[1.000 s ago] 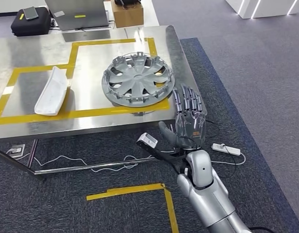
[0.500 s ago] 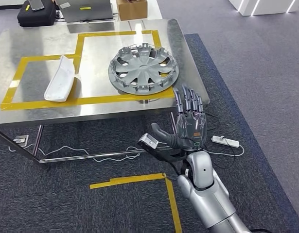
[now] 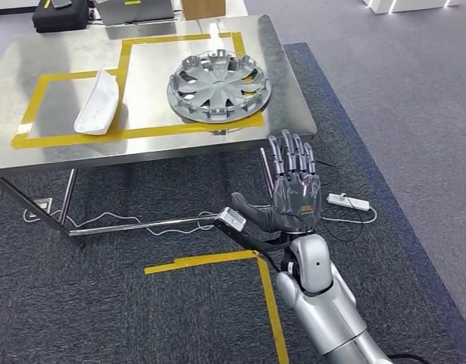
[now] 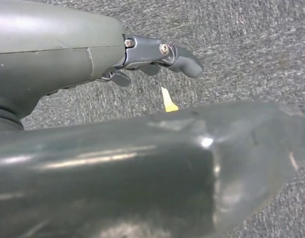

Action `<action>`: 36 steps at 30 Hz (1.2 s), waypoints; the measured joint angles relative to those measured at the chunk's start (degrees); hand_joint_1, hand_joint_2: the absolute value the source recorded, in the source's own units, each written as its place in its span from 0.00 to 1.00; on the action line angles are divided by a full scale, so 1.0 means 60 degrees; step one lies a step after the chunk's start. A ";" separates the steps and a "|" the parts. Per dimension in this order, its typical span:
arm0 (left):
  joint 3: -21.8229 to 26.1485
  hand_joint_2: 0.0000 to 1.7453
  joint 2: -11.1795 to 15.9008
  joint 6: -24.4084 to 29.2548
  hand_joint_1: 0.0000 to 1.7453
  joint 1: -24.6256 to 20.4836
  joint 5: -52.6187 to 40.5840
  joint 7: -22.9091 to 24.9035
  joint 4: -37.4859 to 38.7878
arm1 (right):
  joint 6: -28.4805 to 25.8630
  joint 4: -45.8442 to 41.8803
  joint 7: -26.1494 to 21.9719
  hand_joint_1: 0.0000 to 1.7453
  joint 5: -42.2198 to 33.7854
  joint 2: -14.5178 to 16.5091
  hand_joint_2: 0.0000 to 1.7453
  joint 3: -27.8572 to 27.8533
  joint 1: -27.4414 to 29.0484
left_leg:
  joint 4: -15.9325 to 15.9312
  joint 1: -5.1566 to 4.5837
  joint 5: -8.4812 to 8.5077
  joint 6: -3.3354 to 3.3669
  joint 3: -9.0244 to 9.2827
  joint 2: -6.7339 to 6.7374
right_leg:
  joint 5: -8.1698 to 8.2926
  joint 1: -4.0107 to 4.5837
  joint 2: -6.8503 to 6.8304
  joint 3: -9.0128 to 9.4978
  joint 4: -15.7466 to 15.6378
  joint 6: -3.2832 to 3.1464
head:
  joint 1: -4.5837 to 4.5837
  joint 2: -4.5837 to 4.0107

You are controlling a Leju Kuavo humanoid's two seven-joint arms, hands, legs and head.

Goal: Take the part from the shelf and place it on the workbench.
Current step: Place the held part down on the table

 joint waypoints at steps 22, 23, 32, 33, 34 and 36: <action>0.0514 0.00 0.0136 0.2840 0.00 -0.1462 -0.4024 0.2633 -0.2349 | 0.1116 0.4912 -0.2475 0.00 -0.6837 0.0504 0.00 -0.0241 -0.0865 | 0.0438 -0.0173 0.0207 0.0119 -0.1504 0.0011 | -0.0434 0.0073 0.0011 0.1050 -0.0514 -0.0297 | 0.0064 0.0000; 0.0772 0.00 0.0131 0.2845 0.00 -0.1399 -0.4143 0.2669 -0.2454 | 0.1111 0.5129 -0.2511 0.00 -0.6875 0.0503 0.00 -0.0277 -0.0823 | 0.1078 -0.0132 -0.0226 0.0054 -0.1688 0.0009 | -0.0366 0.0068 0.0009 0.0946 -0.0503 -0.0301 | 0.0052 0.0000; 0.2975 0.00 -0.0009 0.2780 0.00 -0.1030 -0.5591 0.3250 -0.3142 | 0.1484 0.6470 -0.2127 0.00 -0.7297 0.0404 0.00 -0.0832 -0.0409 | -0.0237 0.0017 0.0035 -0.0021 -0.0077 -0.0044 | -0.0115 0.0009 0.0003 0.0192 0.0016 0.0075 | 0.0029 0.0000; 0.3305 0.00 -0.0063 0.2789 0.00 -0.0958 -0.5820 0.3360 -0.3223 | 0.1454 0.6626 -0.2105 0.00 -0.7305 0.0369 0.00 -0.0915 -0.0290 | -0.0282 0.0014 0.0026 0.0084 -0.0103 -0.0050 | -0.0076 0.0014 0.0002 0.0168 0.0033 0.0136 | 0.0035 0.0000; 0.3642 0.00 -0.0125 0.2795 0.00 -0.0883 -0.6065 0.3467 -0.3306 | 0.1432 0.6769 -0.2085 0.00 -0.7308 0.0330 0.00 -0.1000 -0.0159 | -0.0303 0.0021 0.0039 0.0181 -0.0130 -0.0039 | -0.0090 0.0004 0.0010 0.0115 0.0061 0.0196 | 0.0031 0.0000; 0.4326 0.00 -0.0255 0.2763 0.00 -0.0749 -0.6588 0.3651 -0.3474 | 0.1428 0.7013 -0.2018 0.00 -0.7342 0.0263 0.00 -0.1163 0.0086 | -0.0327 0.0033 0.0128 0.0369 -0.0209 -0.0016 | -0.0428 -0.0017 0.0037 -0.0127 0.0473 0.0299 | 0.0047 0.0000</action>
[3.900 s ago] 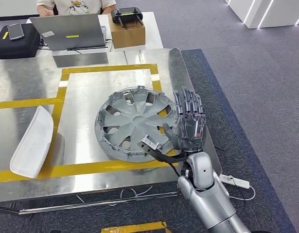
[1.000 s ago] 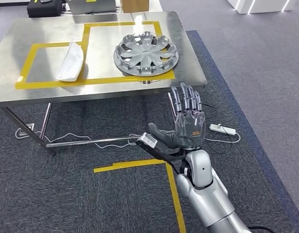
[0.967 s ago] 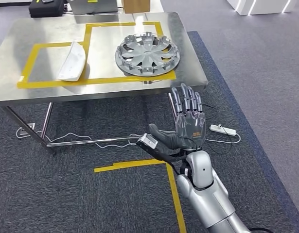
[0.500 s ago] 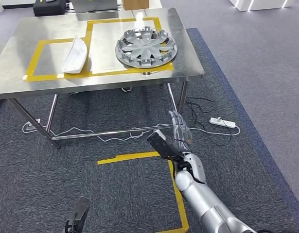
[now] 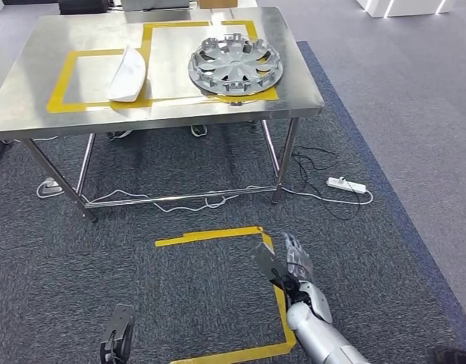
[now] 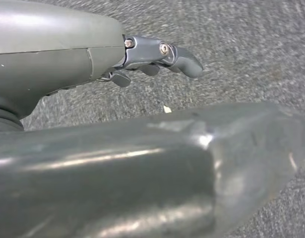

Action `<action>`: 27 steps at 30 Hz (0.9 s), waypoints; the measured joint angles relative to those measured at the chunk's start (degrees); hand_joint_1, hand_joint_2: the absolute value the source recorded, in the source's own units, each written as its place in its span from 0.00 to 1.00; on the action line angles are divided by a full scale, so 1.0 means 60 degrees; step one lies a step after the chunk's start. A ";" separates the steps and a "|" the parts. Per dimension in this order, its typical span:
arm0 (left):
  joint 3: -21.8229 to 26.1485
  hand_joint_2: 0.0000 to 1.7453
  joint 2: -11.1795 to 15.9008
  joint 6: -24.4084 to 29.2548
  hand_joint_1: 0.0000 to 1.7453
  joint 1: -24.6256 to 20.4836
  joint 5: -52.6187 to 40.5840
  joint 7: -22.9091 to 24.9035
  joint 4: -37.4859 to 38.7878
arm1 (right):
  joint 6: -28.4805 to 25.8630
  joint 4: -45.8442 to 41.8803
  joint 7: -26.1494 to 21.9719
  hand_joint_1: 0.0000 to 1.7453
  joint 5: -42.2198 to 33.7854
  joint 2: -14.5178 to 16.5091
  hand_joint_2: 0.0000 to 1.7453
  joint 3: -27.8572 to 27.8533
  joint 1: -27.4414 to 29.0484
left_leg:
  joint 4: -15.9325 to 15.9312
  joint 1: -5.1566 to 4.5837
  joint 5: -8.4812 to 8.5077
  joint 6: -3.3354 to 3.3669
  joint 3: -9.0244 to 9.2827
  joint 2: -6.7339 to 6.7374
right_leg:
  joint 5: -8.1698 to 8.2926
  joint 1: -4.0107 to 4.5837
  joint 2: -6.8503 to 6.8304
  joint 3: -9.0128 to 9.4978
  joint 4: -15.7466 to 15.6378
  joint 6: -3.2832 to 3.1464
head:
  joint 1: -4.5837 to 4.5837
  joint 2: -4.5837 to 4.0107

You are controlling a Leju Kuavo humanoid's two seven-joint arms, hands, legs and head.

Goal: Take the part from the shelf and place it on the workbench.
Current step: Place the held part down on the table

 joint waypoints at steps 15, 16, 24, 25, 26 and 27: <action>0.2820 0.00 -0.0599 -0.0242 0.00 0.0465 -0.1409 0.0429 -0.0559 | 0.0006 0.0935 0.0547 0.00 -0.0045 -0.0179 0.00 -0.0652 0.0595 | 0.0356 -0.0112 0.0069 -0.0195 -0.0530 0.0007 | -0.0048 0.0022 0.0044 0.0834 -0.0558 -0.0400 | -0.0002 0.0000; 0.2895 0.00 -0.0606 -0.0257 0.00 0.0472 -0.1469 0.0444 -0.0569 | -0.0002 0.0957 0.0647 0.00 -0.0045 -0.0181 0.00 -0.0674 0.0594 | 0.0779 -0.0102 -0.0233 -0.0241 -0.0697 0.0007 | -0.0005 0.0008 0.0034 0.0814 -0.0585 -0.0457 | -0.0016 0.0000; 0.3743 0.00 -0.0820 -0.0352 0.00 0.0590 -0.2263 0.0572 -0.0642 | -0.0590 0.1238 0.1318 0.00 0.0088 -0.0494 0.00 -0.1055 0.0770 | 0.0712 -0.0115 -0.0124 -0.0172 -0.0274 0.0007 | 0.0101 0.0085 0.0029 0.0550 -0.0415 -0.0454 | -0.0030 0.0000; 0.3842 0.00 -0.0861 -0.0345 0.00 0.0580 -0.2345 0.0579 -0.0663 | -0.0656 0.1274 0.1457 0.00 0.0148 -0.0566 0.00 -0.1097 0.0781 | 0.0277 -0.0125 -0.0020 -0.0134 -0.0068 0.0008 | 0.0100 0.0106 0.0029 0.0512 -0.0380 -0.0430 | -0.0027 0.0000; 0.3941 0.00 -0.0906 -0.0339 0.00 0.0577 -0.2428 0.0590 -0.0682 | -0.0707 0.1315 0.1609 0.00 0.0206 -0.0650 0.00 -0.1139 0.0806 | 0.0081 -0.0139 -0.0019 -0.0117 -0.0002 0.0007 | 0.0107 0.0122 0.0028 0.0468 -0.0357 -0.0421 | -0.0017 0.0000; 0.4030 0.00 -0.0953 -0.0333 0.00 0.0582 -0.2511 0.0605 -0.0694 | -0.0743 0.1357 0.1751 0.00 0.0253 -0.0732 0.00 -0.1177 0.0846 | 0.0023 -0.0150 -0.0011 -0.0117 -0.0012 0.0006 | 0.0117 0.0133 0.0023 0.0428 -0.0341 -0.0410 | -0.0015 0.0000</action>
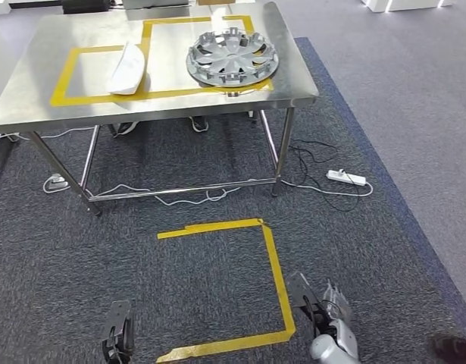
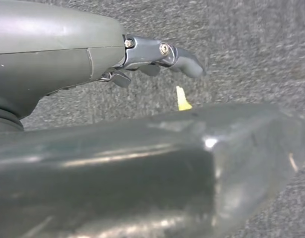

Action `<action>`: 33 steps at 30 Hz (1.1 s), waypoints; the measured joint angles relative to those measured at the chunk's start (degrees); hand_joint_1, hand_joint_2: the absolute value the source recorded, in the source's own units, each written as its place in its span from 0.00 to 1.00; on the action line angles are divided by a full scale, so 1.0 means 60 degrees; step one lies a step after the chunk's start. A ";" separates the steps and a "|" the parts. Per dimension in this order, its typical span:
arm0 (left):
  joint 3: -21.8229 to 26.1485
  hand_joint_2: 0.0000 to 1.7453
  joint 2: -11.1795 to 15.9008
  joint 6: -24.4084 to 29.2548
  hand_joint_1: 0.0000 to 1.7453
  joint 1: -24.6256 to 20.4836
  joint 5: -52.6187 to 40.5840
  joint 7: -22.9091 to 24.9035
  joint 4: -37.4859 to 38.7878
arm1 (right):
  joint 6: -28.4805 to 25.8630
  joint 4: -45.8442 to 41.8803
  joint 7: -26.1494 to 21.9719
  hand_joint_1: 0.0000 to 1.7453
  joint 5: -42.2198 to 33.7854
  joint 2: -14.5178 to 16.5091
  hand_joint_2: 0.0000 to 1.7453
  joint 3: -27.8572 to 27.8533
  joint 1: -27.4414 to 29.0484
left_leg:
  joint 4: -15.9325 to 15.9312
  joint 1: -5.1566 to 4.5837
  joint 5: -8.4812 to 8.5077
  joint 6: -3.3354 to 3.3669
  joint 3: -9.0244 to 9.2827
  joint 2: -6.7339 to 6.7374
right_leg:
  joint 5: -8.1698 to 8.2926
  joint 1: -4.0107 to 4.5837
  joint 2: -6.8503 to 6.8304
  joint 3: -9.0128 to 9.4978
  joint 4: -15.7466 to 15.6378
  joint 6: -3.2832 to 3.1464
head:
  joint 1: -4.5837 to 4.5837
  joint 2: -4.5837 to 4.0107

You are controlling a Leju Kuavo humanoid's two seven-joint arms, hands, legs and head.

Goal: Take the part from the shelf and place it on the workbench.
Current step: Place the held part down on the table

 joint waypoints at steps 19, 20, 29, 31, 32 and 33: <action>0.1745 0.00 -0.0780 0.0104 0.00 -0.0203 -0.1192 0.0000 0.0114 | 0.0982 0.1344 0.1861 0.00 -0.1448 0.0020 1.00 -0.1825 0.2017 | -0.0001 -0.0072 0.0062 0.0115 -0.0115 0.0005 | 0.0140 -0.0081 0.0004 -0.0064 -0.0097 0.0181 | 0.0001 0.0000; 0.1778 0.00 -0.0788 0.0082 0.00 -0.0210 -0.1214 -0.0006 0.0132 | 0.1066 0.1368 0.1864 0.00 -0.1471 0.0068 1.00 -0.1890 0.2018 | -0.0002 -0.0071 0.0066 0.0113 -0.0116 0.0004 | 0.0140 -0.0078 0.0004 -0.0068 -0.0093 0.0180 | 0.0001 0.0000; 0.1992 0.00 -0.0807 -0.0261 0.00 -0.0247 -0.1427 -0.0118 0.0276 | 0.1539 0.1441 0.1339 0.00 -0.1148 0.0369 1.00 -0.2126 0.1973 | 0.0040 -0.0085 0.0107 0.0167 -0.0140 0.0000 | 0.0210 -0.0097 -0.0002 -0.0076 -0.0104 0.0236 | -0.0001 0.0000; 0.2019 0.00 -0.0808 -0.0328 0.00 -0.0282 -0.1484 -0.0118 0.0283 | 0.1583 0.1441 0.1280 0.00 -0.1061 0.0442 1.00 -0.2126 0.1908 | -0.0078 -0.0063 0.0239 0.0276 -0.0119 0.0017 | 0.0241 -0.0090 -0.0003 -0.0103 -0.0128 0.0326 | -0.0006 0.0000; 0.2025 0.00 -0.0811 -0.0363 0.00 -0.0309 -0.1511 -0.0118 0.0286 | 0.1612 0.1441 0.1269 0.00 -0.1036 0.0460 1.00 -0.2126 0.1868 | -0.0195 -0.0028 0.0340 0.0325 -0.0101 0.0033 | 0.0121 -0.0083 0.0008 -0.0162 -0.0044 0.0362 | 0.0004 0.0000; 0.2029 0.00 -0.0814 -0.0392 0.00 -0.0336 -0.1538 -0.0118 0.0290 | 0.1643 0.1441 0.1267 0.00 -0.1018 0.0466 1.00 -0.2125 0.1827 | -0.0308 0.0014 0.0441 0.0359 -0.0098 0.0049 | -0.0103 -0.0082 0.0019 -0.0274 0.0184 0.0399 | 0.0019 0.0000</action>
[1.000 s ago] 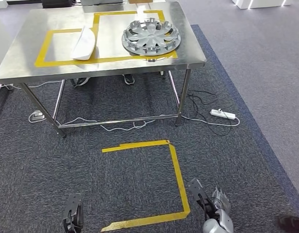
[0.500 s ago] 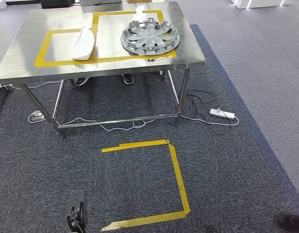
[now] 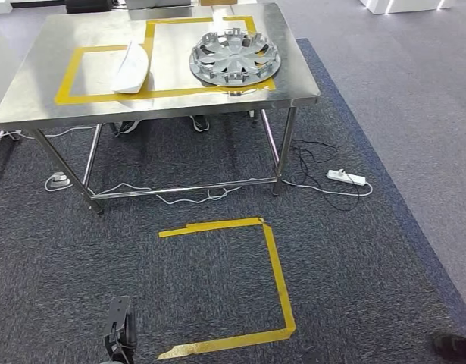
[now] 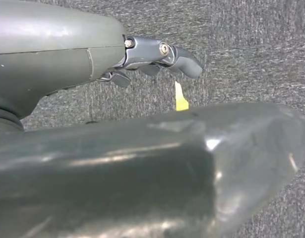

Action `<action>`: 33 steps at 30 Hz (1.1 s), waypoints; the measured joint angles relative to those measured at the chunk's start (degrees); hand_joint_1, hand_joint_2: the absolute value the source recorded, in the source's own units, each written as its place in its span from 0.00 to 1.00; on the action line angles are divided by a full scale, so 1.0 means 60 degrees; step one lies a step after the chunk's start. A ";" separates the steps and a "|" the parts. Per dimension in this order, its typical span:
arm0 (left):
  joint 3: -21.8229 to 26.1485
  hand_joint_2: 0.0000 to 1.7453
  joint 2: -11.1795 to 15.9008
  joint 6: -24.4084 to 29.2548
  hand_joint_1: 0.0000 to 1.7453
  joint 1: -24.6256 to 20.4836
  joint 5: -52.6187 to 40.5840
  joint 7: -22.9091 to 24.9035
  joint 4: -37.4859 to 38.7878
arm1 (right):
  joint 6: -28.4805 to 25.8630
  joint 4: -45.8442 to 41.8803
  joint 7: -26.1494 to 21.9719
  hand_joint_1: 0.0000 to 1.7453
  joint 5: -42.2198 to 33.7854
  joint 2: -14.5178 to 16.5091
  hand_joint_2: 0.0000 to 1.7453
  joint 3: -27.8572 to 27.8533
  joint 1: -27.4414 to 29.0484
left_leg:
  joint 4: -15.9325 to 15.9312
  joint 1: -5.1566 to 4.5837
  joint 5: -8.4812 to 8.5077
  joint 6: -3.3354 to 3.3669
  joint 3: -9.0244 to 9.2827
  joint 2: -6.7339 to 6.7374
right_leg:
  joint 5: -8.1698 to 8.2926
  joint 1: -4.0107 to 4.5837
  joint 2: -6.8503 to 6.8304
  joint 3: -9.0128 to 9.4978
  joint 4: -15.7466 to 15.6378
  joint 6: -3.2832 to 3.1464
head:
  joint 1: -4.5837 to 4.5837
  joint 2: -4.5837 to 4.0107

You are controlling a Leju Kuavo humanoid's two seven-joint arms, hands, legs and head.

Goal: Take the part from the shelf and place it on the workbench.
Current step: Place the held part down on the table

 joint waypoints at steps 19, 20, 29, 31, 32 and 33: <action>0.0120 0.00 0.0035 -0.0078 0.00 -0.0247 -0.0190 0.0117 0.0229 | 0.0127 0.0000 0.0180 0.00 0.0172 -0.0065 1.00 0.0003 -0.0304 | 0.2846 0.0181 -0.1642 -0.0600 -0.1358 -0.0006 | 0.0089 -0.0142 0.0050 0.0128 -0.0070 -0.0336 | -0.0073 0.0000; 0.0121 0.00 0.0034 -0.0079 0.00 -0.0248 -0.0191 0.0117 0.0233 | 0.0125 0.0000 0.0178 0.00 0.0171 -0.0066 1.00 0.0003 -0.0302 | 0.2976 0.0136 -0.1744 -0.0529 -0.1213 -0.0006 | 0.0183 -0.0082 0.0041 0.0006 -0.0066 -0.0361 | -0.0073 0.0000; 0.0136 0.00 0.0071 -0.0150 0.00 -0.0387 -0.0325 0.0082 0.0235 | 0.0140 -0.0002 0.0021 0.00 0.0209 -0.0044 1.00 -0.0001 -0.0343 | 0.0061 -0.0336 -0.0960 0.0195 0.0801 0.0077 | 0.0858 0.0026 -0.0065 -0.0420 -0.0168 -0.0194 | -0.0066 0.0000; 0.0136 0.00 0.0076 -0.0168 0.00 -0.0366 -0.0399 0.0069 0.0237 | 0.0182 -0.0002 -0.0051 0.00 0.0207 -0.0085 1.00 -0.0001 -0.0332 | -0.0097 -0.0275 -0.0694 0.0228 0.0664 0.0074 | 0.0624 0.0018 -0.0028 -0.0544 -0.0084 -0.0093 | -0.0060 0.0000; 0.0135 0.00 0.0076 -0.0181 0.00 -0.0363 -0.0443 0.0060 0.0238 | 0.0207 -0.0001 -0.0079 0.00 0.0202 -0.0116 1.00 -0.0001 -0.0328 | -0.0161 -0.0232 -0.0533 0.0230 0.0569 0.0073 | 0.0256 0.0008 -0.0007 -0.0658 0.0189 -0.0037 | -0.0043 0.0000; 0.0134 0.00 0.0075 -0.0196 0.00 -0.0358 -0.0474 0.0052 0.0238 | 0.0228 -0.0001 -0.0102 0.00 0.0198 -0.0144 1.00 -0.0001 -0.0330 | -0.0176 -0.0219 -0.0415 0.0224 0.0458 0.0071 | -0.0236 -0.0018 0.0013 -0.0799 0.0651 0.0019 | -0.0028 0.0000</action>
